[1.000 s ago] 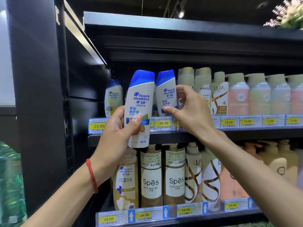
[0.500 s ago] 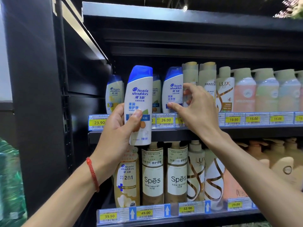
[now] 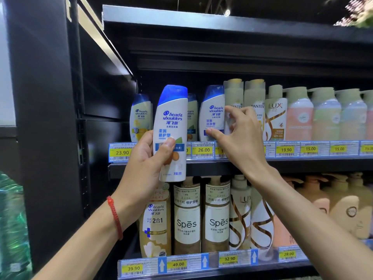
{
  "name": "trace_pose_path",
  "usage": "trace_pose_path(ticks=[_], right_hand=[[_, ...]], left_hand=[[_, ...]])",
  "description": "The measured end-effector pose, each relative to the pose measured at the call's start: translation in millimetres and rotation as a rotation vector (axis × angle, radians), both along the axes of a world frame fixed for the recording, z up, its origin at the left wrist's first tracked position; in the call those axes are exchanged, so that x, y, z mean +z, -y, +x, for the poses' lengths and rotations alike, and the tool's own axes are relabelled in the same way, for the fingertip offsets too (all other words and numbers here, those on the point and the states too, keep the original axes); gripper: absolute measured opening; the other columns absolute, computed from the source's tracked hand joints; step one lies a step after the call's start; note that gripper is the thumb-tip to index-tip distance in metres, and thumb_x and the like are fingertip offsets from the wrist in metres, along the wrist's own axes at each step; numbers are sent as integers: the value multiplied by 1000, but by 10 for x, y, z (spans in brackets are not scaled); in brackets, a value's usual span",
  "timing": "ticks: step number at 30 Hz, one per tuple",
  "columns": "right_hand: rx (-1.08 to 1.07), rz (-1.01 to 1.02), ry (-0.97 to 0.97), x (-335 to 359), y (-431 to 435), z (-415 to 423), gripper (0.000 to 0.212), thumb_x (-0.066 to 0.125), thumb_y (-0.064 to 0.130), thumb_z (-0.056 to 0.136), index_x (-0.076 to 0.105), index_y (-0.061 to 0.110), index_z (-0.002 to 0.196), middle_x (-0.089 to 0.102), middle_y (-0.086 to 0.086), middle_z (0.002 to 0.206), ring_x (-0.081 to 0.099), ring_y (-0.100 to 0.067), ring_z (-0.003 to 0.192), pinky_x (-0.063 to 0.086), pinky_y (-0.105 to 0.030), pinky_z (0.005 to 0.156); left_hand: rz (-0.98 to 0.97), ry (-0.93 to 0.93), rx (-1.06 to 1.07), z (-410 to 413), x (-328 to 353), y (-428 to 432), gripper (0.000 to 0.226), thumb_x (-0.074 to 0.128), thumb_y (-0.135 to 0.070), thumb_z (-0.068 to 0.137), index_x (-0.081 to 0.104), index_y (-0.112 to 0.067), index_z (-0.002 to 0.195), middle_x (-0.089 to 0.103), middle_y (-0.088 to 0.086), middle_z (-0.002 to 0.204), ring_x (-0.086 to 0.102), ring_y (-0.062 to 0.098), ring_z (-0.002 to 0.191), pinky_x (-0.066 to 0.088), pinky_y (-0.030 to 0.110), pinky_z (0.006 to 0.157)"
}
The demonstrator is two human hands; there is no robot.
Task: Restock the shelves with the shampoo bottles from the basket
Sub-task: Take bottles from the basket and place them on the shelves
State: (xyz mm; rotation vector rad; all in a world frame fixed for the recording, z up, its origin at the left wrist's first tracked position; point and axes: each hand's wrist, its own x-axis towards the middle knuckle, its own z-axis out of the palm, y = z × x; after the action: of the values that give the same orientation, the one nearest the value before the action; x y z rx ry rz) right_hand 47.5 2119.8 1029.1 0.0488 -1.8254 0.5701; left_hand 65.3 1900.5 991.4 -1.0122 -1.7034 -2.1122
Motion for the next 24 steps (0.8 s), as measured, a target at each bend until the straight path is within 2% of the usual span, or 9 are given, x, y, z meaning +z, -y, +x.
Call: trace_pose_path(ticks=[5,10,14,16,18,20,22,24], right_hand=[[-6,26,38,15,-7,7,67,84,47,83,60,19,140,57,2,112,53,-15,105,35,-26,84],[18,26,57,1,-24,28,57,83,38,88,62,17,136,56,5,111,55,-17,108,43,-30,88],[56,46,36,-54,-62,89,41,74,34,95,64,17,132,56,6,112,56,-11,101,49,-33,91],[81,77,26,-111,-92,127,34,69,33,99,66,17,128,58,6,111,56,-11,99,49,-31,89],[99,116,30,-173,-134,175,29,68,33,100,68,16,124,61,5,109,56,-10,100,45,-27,87],[118,165,22,-240,-187,229,26,69,32,99,71,16,119,63,4,108,55,-9,102,39,-23,86],[131,231,-3,-312,-254,275,24,72,33,97,71,16,115,65,3,106,57,-13,103,40,-26,89],[149,299,1,-378,-324,306,29,71,39,94,71,18,113,67,5,107,59,-15,105,44,-33,93]], left_hand=[[-7,0,13,-15,-1,-1,22,56,-25,102,63,-19,122,67,24,115,66,37,109,63,33,69],[-17,-10,27,6,12,-4,21,56,-25,102,63,-19,121,67,24,111,70,27,97,62,28,65],[-19,-1,44,15,19,-14,20,56,-25,102,63,-20,120,67,24,113,67,36,105,63,29,65],[-20,-10,64,11,16,-25,21,56,-25,102,63,-20,121,68,22,112,67,35,106,63,30,66],[-17,-31,87,9,14,-38,21,57,-25,101,63,-21,121,71,16,108,70,29,98,62,27,67],[-16,-62,114,9,12,-54,22,58,-26,101,63,-22,122,72,7,100,69,16,86,61,26,70],[-9,-89,141,7,23,-80,22,58,-26,101,62,-23,122,72,-3,98,66,5,81,60,25,73],[17,-94,140,14,60,-119,21,58,-25,101,62,-24,121,73,-5,101,65,2,80,60,24,73]])
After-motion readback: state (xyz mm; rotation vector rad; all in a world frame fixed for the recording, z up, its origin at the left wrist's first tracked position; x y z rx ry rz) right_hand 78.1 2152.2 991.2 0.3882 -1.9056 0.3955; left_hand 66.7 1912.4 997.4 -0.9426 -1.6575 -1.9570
